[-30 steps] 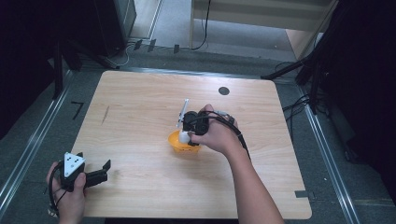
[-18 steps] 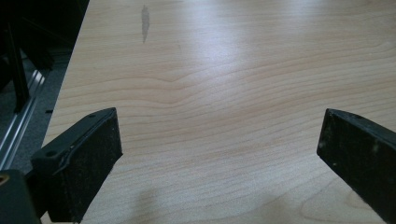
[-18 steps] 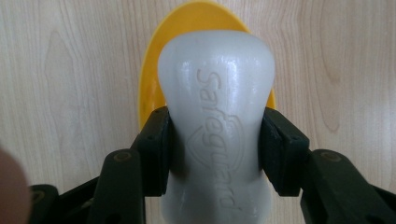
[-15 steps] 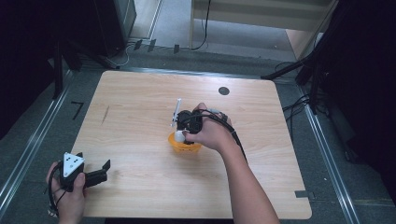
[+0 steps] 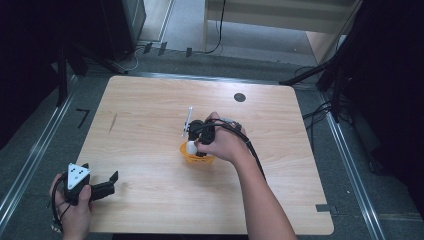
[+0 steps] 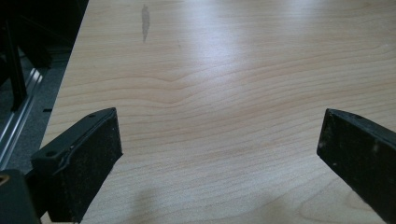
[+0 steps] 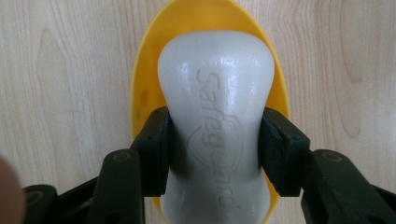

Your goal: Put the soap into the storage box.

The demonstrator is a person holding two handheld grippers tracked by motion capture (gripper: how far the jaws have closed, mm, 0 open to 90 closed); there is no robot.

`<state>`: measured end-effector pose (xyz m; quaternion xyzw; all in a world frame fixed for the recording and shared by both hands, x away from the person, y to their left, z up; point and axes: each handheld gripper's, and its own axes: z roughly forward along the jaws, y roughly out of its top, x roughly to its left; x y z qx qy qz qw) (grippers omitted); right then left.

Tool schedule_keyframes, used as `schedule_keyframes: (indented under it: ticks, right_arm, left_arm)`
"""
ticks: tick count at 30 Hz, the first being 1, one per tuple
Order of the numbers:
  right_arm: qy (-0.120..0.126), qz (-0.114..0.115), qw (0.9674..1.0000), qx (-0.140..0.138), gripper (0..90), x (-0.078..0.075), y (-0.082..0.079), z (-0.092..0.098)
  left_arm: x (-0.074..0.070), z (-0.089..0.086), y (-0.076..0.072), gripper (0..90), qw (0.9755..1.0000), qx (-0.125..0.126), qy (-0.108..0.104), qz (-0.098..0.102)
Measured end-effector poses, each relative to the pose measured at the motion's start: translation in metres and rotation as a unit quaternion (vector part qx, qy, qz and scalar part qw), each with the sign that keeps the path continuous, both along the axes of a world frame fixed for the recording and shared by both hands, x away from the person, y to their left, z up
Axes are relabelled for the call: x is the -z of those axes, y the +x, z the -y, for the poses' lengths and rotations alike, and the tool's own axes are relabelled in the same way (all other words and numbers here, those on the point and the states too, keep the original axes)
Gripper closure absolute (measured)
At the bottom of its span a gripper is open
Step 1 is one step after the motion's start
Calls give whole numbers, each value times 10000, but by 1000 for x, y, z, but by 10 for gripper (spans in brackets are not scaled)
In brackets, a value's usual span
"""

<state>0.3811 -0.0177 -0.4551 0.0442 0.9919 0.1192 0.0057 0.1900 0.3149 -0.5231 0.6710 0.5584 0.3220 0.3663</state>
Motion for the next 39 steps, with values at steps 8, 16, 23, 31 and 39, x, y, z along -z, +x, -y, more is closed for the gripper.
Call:
schedule_keyframes:
  ticks: [8, 16, 23, 31, 39]
  right_arm:
    - [275, 73, 9995, 168, 439, -9, 0, 10]
    - [674, 2, 9960, 587, 403, -12, 2, 42]
    - [902, 27, 9919, 888, 378, -13, 0, 63]
    - [1231, 203, 9836, 1304, 304, -9, -5, 88]
    - [1597, 322, 9709, 1756, 283, -5, -10, 121]
  left_arm:
    - [0, 0, 0, 1, 10000, 6, -27, 3]
    - [0, 0, 0, 1, 10000, -3, 9, -8]
    - [0, 1, 1, 1, 10000, 0, 11, 10]
    - [0, 2, 1, 1, 10000, 10, 43, -1]
    - [0, 3, 1, 0, 10000, 3, 70, -9]
